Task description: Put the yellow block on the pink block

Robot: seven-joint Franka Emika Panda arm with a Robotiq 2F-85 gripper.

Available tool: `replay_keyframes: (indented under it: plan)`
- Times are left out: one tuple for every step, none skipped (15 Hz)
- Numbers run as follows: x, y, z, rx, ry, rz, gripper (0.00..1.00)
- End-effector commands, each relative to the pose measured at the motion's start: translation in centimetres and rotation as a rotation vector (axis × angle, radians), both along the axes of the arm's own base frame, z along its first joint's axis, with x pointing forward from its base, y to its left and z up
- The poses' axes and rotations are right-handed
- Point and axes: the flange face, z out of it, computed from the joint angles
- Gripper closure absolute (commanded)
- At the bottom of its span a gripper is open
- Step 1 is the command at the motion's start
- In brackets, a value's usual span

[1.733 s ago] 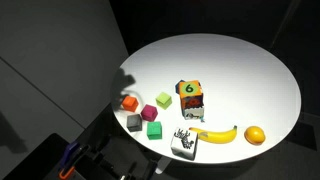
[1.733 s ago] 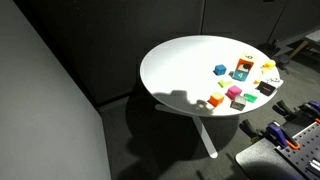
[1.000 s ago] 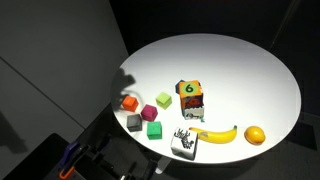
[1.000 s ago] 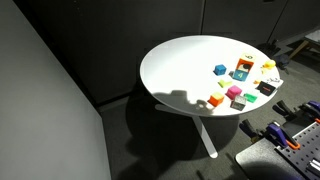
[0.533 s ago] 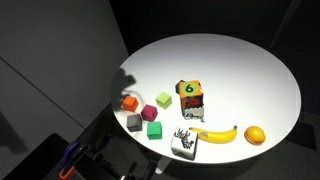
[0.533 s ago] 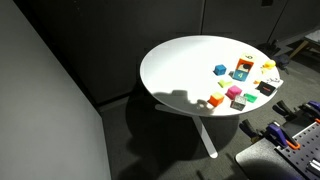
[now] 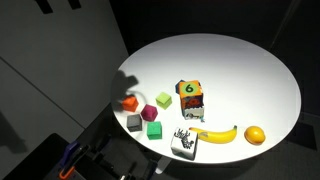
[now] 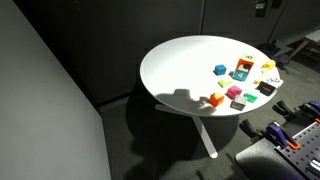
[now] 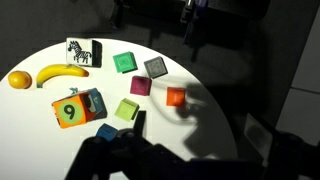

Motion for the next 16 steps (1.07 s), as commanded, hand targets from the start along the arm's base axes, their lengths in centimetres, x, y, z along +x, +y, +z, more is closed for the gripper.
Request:
replay_keyframes:
  plan:
    - [-0.4,-0.8,-1.0,-0.024,-0.045,-0.003,0.00]
    - [-0.3,-1.0,-1.4,-0.025,-0.052,-0.006,0.00]
    - [-0.3,-1.1,-1.8,-0.027,-0.061,-0.006,0.00]
    - [-0.3,-1.4,-2.2,-0.026,-0.072,-0.008,0.00]
    - [-0.2,-1.7,-2.6,-0.025,-0.085,-0.011,0.00]
    - [-0.1,-2.0,-3.0,-0.023,-0.100,-0.016,0.00]
    - [-0.1,-2.4,-3.3,-0.016,-0.115,-0.021,0.00]
    - [0.0,-2.7,-3.6,-0.009,-0.129,-0.028,0.00]
    - [0.0,-3.2,-3.9,-0.001,-0.145,-0.035,0.00]
    - [0.1,-3.6,-4.2,0.004,-0.158,-0.042,0.00]
    - [0.2,-4.1,-4.6,0.006,-0.169,-0.051,0.00]
    - [0.2,-4.5,-4.9,0.010,-0.178,-0.060,0.00]
    - [0.2,-5.1,-5.3,0.012,-0.185,-0.071,0.00]
    - [0.2,-5.6,-5.6,0.014,-0.195,-0.079,0.00]
    - [0.1,-6.1,-6.1,0.012,-0.203,-0.088,0.00]
    - [0.1,-6.5,-6.4,0.008,-0.217,-0.094,0.00]
